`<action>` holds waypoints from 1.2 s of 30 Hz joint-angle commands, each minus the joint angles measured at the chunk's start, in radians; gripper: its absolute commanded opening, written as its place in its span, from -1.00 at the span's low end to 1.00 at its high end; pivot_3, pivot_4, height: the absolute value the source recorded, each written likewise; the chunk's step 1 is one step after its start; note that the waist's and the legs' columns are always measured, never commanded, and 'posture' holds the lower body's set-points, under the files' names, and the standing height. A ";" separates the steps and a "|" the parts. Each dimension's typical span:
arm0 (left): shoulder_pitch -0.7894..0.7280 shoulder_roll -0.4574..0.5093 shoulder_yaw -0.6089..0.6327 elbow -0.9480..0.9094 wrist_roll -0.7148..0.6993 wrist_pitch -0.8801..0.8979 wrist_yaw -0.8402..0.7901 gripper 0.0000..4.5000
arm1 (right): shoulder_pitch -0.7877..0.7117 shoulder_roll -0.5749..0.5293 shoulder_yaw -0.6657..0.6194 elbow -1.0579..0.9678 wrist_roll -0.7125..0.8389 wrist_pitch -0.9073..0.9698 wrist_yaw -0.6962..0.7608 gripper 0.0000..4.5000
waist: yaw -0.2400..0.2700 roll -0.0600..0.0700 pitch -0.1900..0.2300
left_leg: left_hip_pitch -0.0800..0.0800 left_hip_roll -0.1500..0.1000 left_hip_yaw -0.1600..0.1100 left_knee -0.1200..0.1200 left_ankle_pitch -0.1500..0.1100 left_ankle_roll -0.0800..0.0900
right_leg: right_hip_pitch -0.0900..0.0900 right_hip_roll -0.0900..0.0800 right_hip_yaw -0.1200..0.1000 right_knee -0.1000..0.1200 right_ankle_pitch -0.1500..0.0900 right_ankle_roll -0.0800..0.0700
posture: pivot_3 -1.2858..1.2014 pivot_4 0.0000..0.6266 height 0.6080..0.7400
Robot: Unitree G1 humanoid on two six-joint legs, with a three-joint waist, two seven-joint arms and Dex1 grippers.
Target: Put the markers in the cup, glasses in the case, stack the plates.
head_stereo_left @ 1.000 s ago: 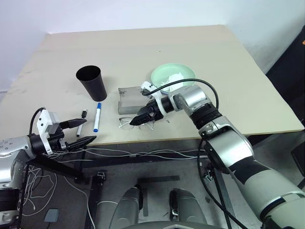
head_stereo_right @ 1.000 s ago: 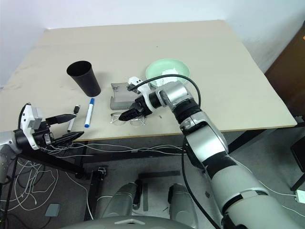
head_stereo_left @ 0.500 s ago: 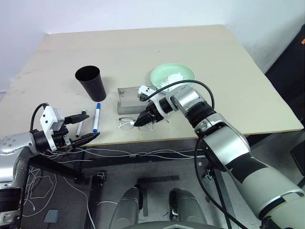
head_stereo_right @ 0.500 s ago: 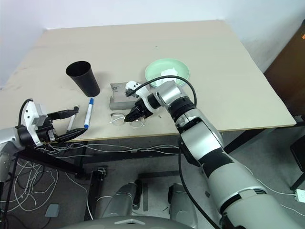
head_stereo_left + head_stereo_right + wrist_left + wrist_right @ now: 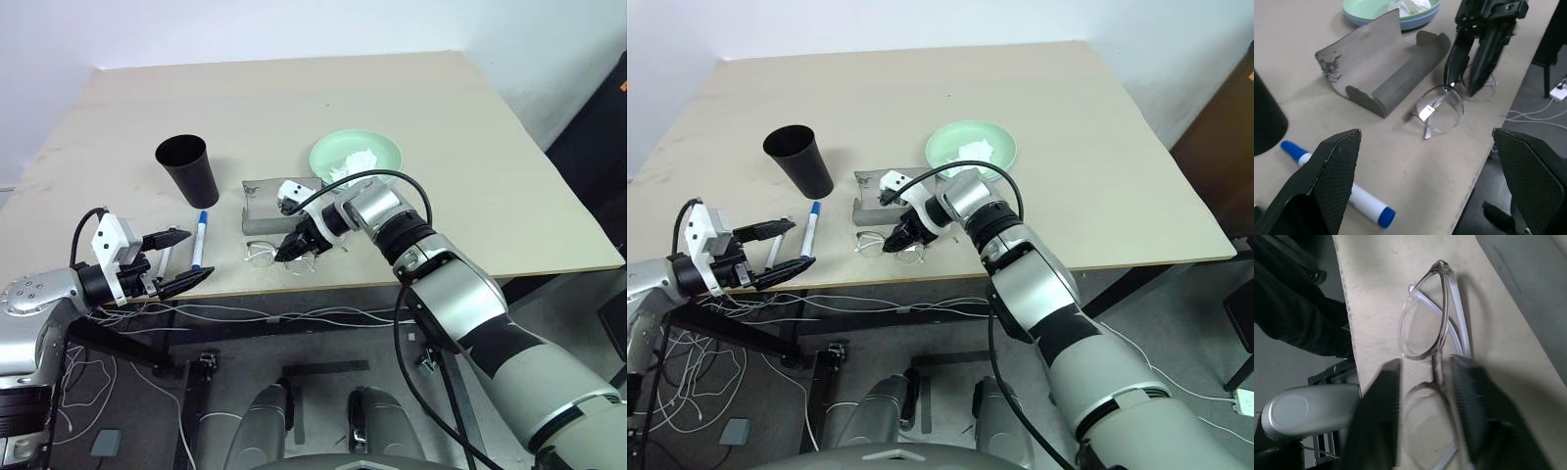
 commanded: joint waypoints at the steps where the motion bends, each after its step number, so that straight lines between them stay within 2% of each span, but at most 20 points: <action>1: 0.010 0.004 0.019 -0.043 -0.014 0.008 0.012 1.00 | -0.051 0.011 -0.019 0.000 -0.003 -0.027 0.008 -0.89 | 0.000 0.000 0.000 | 0.000 0.000 0.000 0.000 0.000 0.000 | 0.000 0.000 0.000 0.000 0.000 0.000 | 0.03 -0.52 1.00; 2: 0.013 0.003 0.021 -0.047 -0.017 0.012 0.016 1.00 | -0.056 0.010 -0.021 0.003 -0.004 -0.028 0.011 -0.99 | -0.001 0.000 0.000 | 0.001 0.000 0.000 0.000 0.000 0.000 | 0.000 0.000 0.000 0.000 0.000 0.000 | 0.03 -0.52 1.00; 10: 0.029 -0.002 0.034 -0.073 -0.034 0.031 0.035 1.00 | -0.093 -0.015 -0.021 -0.061 0.011 -0.004 0.115 -0.99 | 0.000 0.000 0.000 | 0.000 0.000 0.000 0.000 0.000 0.000 | 0.000 0.000 0.001 0.000 0.000 0.000 | 0.03 -0.52 1.00; 14: 0.030 -0.001 0.039 -0.076 -0.039 0.035 0.039 1.00 | -0.115 -0.033 -0.036 -0.062 0.008 -0.074 0.126 -0.99 | 0.000 0.000 0.000 | 0.000 0.000 0.001 0.000 0.000 0.000 | 0.000 0.001 0.001 0.001 0.000 0.000 | 0.03 -0.52 1.00; 22: 0.066 -0.012 0.064 -0.102 -0.046 0.026 0.063 1.00 | -0.210 -0.043 -0.105 0.109 -0.025 -0.371 -0.069 -0.99 | -0.002 0.000 0.000 | 0.000 0.000 0.002 -0.001 0.000 0.000 | -0.002 0.001 0.003 0.001 0.000 0.000 | 0.03 -0.52 1.00; 27: 0.097 -0.021 0.077 -0.120 -0.040 0.015 0.078 1.00 | -0.232 -0.030 -0.140 0.186 -0.046 -0.472 -0.180 -0.99 | -0.002 0.000 0.000 | 0.000 0.000 0.003 -0.001 0.000 0.000 | -0.002 0.001 0.003 0.001 0.000 0.000 | 0.03 -0.52 1.00; 36: 0.141 -0.045 0.107 -0.170 -0.063 0.019 0.111 1.00 | -0.180 -0.005 -0.101 0.229 -0.152 -0.657 -0.292 -0.99 | -0.010 0.000 0.000 | 0.000 0.000 0.004 -0.001 0.000 0.000 | -0.003 0.001 0.006 0.001 0.000 0.000 | 0.03 -0.52 1.00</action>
